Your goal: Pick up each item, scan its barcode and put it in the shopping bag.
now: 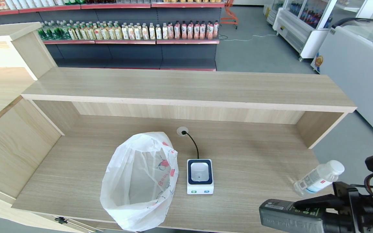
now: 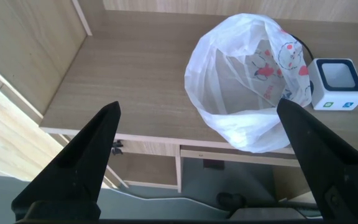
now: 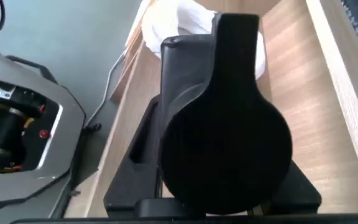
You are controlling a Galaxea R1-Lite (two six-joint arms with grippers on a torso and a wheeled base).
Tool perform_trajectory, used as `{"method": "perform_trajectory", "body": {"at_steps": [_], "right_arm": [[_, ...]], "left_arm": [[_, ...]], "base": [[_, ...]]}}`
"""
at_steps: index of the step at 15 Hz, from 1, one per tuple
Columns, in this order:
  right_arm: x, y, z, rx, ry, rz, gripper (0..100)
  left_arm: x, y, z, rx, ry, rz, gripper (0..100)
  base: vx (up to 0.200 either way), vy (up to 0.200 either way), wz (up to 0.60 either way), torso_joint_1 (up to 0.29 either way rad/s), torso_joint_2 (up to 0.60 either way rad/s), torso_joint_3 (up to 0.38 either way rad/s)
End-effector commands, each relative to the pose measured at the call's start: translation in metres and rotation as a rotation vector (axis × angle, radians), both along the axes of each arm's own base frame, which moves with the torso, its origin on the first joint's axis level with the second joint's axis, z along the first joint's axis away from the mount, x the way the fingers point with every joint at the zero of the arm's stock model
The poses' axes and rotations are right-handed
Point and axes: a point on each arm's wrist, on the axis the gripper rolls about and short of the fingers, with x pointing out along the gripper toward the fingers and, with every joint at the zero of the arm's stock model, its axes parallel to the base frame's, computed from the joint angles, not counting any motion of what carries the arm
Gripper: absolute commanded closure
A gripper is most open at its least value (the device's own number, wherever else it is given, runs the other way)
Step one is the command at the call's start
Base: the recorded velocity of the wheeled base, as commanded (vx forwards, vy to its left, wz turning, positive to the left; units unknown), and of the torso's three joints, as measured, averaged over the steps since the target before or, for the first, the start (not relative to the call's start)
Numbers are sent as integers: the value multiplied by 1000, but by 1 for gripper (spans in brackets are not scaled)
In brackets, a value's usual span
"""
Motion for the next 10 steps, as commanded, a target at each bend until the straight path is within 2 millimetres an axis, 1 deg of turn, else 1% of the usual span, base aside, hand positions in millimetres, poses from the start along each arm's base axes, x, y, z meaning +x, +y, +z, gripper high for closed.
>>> {"method": "perform_trajectory", "body": {"at_steps": [1, 2, 3, 4, 5, 6, 7, 8, 9, 10], "right_arm": [[-8, -21, 20, 63, 150, -200, 100], [-7, -27, 32, 124, 276, -286, 100], [-2, -32, 50, 209, 435, -374, 100], [1, -36, 59, 249, 512, -432, 100], [5, -43, 69, 312, 639, -538, 100], [5, -47, 74, 462, 953, -677, 100], [4, -47, 74, 509, 1054, -725, 100], [6, -48, 73, 582, 1198, -796, 100], [9, -49, 69, 644, 1317, -824, 100], [12, -49, 67, 668, 1365, -831, 100]], "left_arm": [[0, 0, 0, -1, 0, 0, 0], [0, 0, 0, 0, 0, 2, 0], [0, 0, 0, -1, 0, 0, 0], [0, 0, 0, 0, 0, 2, 0], [0, 0, 0, 0, 0, 0, 0], [0, 0, 0, 0, 0, 0, 0], [0, 0, 0, 0, 0, 2, 0], [0, 0, 0, -1, 0, 0, 0], [0, 0, 0, 0, 0, 0, 0], [0, 0, 0, 0, 0, 0, 0]], "base": [[0, 0, 0, 0, 0, 0], [0, 0, 0, 0, 0, 0], [0, 0, 0, 0, 0, 0], [0, 0, 0, 0, 0, 0], [0, 0, 0, 0, 0, 0], [0, 0, 0, 0, 0, 0], [0, 0, 0, 0, 0, 0], [0, 0, 0, 0, 0, 0], [0, 0, 0, 0, 0, 0], [0, 0, 0, 0, 0, 0]]}}
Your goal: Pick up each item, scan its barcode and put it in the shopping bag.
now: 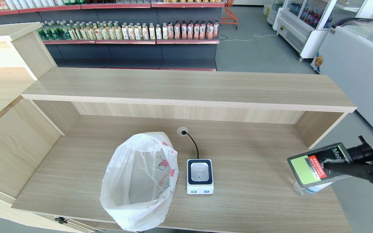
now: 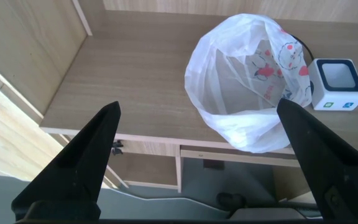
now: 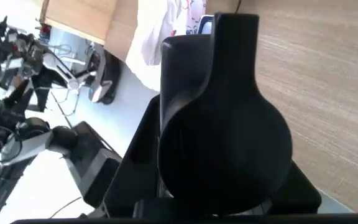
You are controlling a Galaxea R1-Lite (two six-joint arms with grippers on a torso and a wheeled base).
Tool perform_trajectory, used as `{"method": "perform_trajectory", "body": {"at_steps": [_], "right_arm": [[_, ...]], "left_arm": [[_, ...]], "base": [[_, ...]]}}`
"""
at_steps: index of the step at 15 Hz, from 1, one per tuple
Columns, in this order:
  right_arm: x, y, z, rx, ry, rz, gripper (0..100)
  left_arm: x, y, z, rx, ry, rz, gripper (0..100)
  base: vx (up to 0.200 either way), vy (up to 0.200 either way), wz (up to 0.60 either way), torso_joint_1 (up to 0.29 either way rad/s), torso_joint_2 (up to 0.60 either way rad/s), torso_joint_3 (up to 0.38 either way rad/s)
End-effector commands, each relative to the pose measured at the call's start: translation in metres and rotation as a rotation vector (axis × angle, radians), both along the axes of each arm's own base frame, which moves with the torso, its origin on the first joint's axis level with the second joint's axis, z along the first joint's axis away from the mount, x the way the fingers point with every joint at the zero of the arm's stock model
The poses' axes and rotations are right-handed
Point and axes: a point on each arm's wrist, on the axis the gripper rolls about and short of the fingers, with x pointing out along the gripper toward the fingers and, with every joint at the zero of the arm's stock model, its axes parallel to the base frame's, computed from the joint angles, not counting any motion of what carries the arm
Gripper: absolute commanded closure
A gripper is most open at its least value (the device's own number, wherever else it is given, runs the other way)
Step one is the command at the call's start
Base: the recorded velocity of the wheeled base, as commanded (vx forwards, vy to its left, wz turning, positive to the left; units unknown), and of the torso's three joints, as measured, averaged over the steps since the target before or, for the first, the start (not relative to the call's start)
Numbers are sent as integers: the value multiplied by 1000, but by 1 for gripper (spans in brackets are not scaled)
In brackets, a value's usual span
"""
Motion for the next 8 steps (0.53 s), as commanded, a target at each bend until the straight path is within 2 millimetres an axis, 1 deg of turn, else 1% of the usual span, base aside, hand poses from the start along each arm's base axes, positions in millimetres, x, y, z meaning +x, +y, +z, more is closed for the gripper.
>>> {"method": "perform_trajectory", "body": {"at_steps": [1, 5, 8], "right_arm": [[5, -4, 0, 53, 74, -59, 100], [12, 2, -6, 74, 124, -33, 100], [30, 24, -15, -19, 135, -11, 100]], "left_arm": [[0, 0, 0, -1, 0, 0, 0], [0, 0, 0, 1, 0, 0, 0], [0, 0, 0, 1, 0, 0, 0]], "base": [[0, 0, 0, 0, 0, 0], [0, 0, 0, 0, 0, 0], [0, 0, 0, 0, 0, 0]]}}
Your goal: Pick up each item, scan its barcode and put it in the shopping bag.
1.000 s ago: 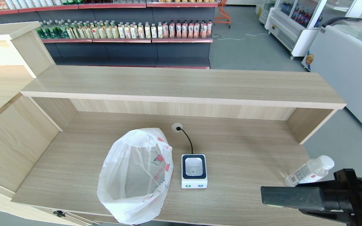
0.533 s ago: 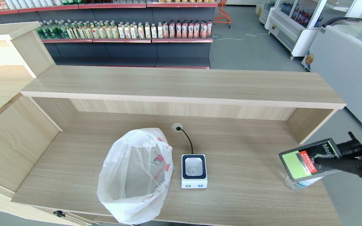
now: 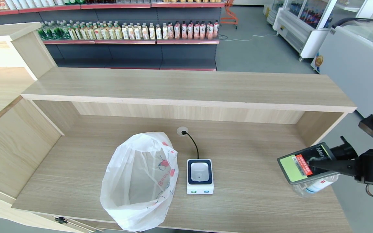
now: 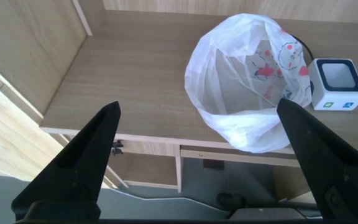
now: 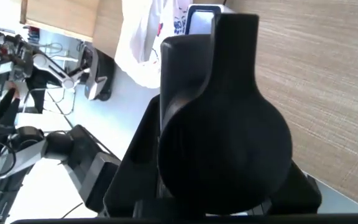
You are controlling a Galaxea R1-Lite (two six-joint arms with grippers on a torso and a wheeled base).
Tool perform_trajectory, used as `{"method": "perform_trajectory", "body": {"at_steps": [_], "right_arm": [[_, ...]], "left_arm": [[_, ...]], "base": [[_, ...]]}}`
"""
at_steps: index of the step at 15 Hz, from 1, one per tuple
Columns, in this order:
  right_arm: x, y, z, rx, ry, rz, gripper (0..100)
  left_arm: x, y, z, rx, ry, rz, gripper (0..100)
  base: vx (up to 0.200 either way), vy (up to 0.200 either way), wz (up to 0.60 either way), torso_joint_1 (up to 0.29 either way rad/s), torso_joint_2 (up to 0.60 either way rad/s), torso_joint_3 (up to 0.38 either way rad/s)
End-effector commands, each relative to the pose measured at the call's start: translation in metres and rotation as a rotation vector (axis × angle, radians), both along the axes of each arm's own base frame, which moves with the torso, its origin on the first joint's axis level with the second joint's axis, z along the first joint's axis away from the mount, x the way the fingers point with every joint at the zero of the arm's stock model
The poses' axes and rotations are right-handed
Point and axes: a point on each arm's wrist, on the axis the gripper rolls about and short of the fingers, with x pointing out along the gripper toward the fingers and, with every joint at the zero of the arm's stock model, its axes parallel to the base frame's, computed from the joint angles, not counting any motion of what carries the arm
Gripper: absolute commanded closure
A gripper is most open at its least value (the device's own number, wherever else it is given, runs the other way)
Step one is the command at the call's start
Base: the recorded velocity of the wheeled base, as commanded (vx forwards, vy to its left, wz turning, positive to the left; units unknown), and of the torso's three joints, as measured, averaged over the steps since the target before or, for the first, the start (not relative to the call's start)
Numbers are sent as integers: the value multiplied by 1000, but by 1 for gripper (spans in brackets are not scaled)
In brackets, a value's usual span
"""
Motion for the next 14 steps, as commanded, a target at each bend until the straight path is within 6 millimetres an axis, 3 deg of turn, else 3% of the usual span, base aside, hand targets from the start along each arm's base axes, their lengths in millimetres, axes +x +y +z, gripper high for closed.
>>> {"method": "perform_trajectory", "body": {"at_steps": [1, 8, 14], "right_arm": [[17, 16, -13, -35, 14, 45, 100], [25, 40, -21, -62, 9, 115, 100], [29, 45, -26, -99, 29, 95, 100]], "left_arm": [[0, 0, 0, -1, 0, 0, 0], [0, 0, 0, -1, 0, 0, 0], [0, 0, 0, -6, 0, 0, 0]], "base": [[0, 0, 0, 0, 0, 0], [0, 0, 0, 0, 0, 0], [0, 200, 0, -2, 0, 5]]}}
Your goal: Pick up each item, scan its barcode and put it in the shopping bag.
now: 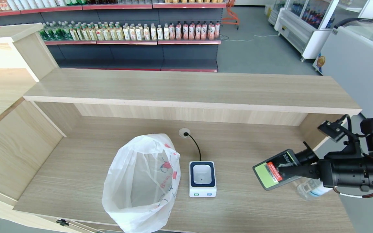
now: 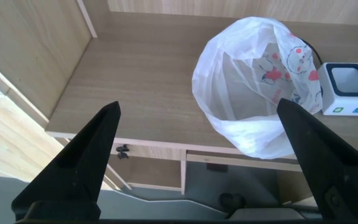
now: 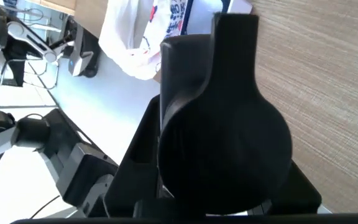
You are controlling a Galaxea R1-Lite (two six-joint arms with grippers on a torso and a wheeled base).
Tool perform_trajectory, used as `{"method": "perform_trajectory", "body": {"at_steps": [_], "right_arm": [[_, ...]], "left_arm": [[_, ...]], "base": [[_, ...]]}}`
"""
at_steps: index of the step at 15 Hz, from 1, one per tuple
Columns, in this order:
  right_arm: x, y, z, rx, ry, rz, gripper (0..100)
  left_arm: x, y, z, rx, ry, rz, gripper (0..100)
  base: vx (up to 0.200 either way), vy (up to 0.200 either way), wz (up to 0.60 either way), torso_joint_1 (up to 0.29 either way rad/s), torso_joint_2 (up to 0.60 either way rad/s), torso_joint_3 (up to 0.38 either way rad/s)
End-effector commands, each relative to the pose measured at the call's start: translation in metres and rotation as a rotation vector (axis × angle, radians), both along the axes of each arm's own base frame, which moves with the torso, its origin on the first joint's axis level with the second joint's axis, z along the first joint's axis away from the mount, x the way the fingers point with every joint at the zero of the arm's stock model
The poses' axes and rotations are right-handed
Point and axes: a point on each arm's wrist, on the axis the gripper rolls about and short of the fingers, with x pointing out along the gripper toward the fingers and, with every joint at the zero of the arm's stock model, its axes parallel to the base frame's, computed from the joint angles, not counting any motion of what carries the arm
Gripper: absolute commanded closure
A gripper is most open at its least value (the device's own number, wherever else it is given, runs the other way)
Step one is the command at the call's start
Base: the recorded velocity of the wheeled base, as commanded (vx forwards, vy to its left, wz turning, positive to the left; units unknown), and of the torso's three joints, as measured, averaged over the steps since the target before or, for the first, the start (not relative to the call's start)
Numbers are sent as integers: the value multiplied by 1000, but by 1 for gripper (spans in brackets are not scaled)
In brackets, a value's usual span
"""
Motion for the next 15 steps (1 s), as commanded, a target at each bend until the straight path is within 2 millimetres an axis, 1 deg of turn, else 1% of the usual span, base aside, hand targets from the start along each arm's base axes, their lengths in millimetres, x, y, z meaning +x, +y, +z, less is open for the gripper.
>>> {"method": "perform_trajectory", "body": {"at_steps": [1, 2, 5, 8, 10, 13, 15], "right_arm": [[2, 4, -6, -21, 25, -7, 100], [4, 4, -8, -25, 29, -9, 100], [6, 9, -11, -49, 38, -10, 100], [19, 13, -24, -114, 21, -73, 100], [24, 15, -30, -128, 33, -78, 100], [22, 20, -35, -133, 55, -56, 100], [24, 24, -38, -128, 44, -48, 100]], "left_arm": [[0, 0, 0, -1, 0, 0, 0], [0, 0, 0, 2, 0, -1, 0], [0, 0, 0, 5, 0, 0, 0], [0, 0, 0, 5, 0, -1, 0], [0, 0, 0, 5, 0, 0, 0], [0, 0, 0, 5, 0, 0, 0], [0, 0, 0, 5, 0, 0, 0]], "base": [[0, 200, 0, 12, 7, -7], [0, 200, 0, 22, 2, 2], [0, 0, 0, 0, 0, 0], [0, 0, 0, 0, 0, 0], [0, 0, 0, 0, 0, 0], [0, 0, 0, 0, 0, 0], [0, 0, 0, 0, 0, 0]]}}
